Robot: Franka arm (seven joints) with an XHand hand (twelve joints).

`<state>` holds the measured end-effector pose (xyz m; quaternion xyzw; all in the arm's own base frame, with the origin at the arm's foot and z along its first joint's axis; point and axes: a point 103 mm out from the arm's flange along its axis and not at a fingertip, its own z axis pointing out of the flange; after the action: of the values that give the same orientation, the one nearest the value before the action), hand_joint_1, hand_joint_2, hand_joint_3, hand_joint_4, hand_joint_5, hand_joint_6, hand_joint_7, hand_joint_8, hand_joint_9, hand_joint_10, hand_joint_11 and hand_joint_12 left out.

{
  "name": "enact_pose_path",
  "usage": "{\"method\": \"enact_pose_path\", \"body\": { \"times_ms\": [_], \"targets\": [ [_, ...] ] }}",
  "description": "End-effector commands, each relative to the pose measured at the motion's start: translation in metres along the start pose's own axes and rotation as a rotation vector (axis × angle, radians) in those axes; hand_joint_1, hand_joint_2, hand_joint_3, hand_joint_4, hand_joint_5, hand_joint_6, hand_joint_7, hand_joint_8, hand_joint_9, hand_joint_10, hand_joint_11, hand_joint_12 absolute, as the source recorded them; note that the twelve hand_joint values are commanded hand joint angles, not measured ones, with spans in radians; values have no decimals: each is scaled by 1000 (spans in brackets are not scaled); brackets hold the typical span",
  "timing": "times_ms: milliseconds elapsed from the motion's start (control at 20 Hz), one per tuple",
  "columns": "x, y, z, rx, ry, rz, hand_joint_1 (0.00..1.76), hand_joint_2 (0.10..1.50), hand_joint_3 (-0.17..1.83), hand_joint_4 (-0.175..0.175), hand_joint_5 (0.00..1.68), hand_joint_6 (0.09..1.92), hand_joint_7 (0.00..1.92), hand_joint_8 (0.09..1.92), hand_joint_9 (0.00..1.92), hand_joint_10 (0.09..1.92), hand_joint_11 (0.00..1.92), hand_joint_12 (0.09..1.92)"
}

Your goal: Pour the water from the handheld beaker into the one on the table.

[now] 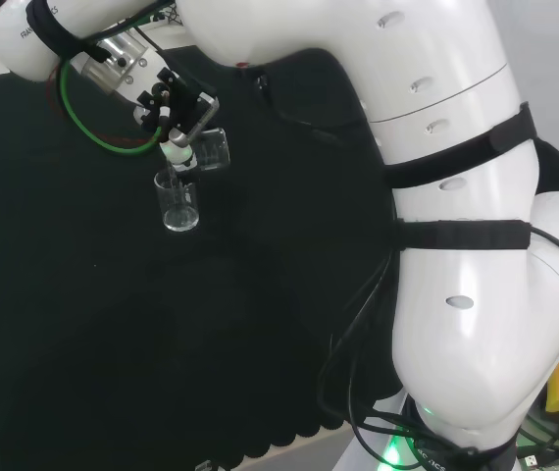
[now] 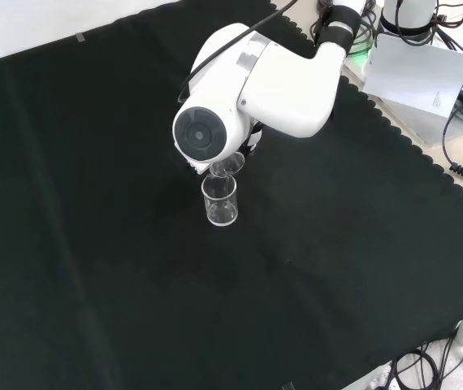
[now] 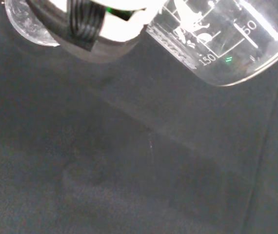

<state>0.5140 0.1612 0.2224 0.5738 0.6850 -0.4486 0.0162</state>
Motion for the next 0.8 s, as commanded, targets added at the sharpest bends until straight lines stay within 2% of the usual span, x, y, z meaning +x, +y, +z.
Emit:
{"method": "enact_pose_path", "body": {
  "times_ms": [50, 800],
  "targets": [
    [0, 2, -2, 17, -10, 2, 1413, 1074, -175, -153, 1069, 855, 1200, 803, 1346, 488, 962, 918],
    [4, 0, -4, 37, -28, 17, 1413, 1073, -175, -154, 1071, 852, 1203, 799, 1348, 483, 964, 916]
  ]
}}
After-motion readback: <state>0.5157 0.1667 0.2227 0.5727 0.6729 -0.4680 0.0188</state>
